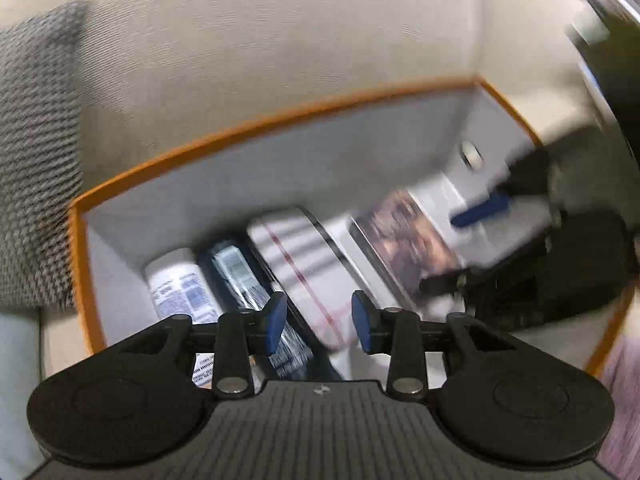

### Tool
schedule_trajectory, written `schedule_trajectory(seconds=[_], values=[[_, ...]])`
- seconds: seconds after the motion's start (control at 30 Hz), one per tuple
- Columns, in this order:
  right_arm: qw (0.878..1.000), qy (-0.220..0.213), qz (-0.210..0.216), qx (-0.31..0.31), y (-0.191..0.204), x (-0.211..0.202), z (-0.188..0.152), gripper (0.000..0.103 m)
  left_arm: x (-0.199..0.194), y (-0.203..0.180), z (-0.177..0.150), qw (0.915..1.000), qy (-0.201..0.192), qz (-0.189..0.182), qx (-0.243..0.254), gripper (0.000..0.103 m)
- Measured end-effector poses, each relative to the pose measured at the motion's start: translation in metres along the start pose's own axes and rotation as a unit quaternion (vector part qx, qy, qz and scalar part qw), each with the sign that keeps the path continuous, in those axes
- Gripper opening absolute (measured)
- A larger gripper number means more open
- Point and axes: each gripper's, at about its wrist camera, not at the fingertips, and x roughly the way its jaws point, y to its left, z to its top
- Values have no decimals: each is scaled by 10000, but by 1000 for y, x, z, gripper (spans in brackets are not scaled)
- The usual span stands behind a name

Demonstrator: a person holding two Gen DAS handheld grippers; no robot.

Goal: Organize rigid objects
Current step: 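Lower the phone case with the left tool while the right tool lowers the red box, then open the left tool releasing the phone case while the right tool releases the red box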

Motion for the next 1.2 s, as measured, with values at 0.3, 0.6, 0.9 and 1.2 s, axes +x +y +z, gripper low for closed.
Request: schedule_trajectory(seconds=[0.3, 0.6, 0.9, 1.2], values=[[9949, 388, -111, -919, 26, 23, -15, 58, 21, -21, -7, 9952, 309, 151, 920, 47], [9867, 276, -263, -1579, 39, 29, -13, 51, 30, -32, 1, 9849, 391, 532, 1603, 52], [9844, 141, -249, -1734, 41, 19, -17, 49, 22, -11, 3, 9835, 245, 1052, 1454, 53], [9880, -41, -297, -1514, 29, 0, -34, 49, 16, -1, -3, 9889, 159, 908, 1168, 53]])
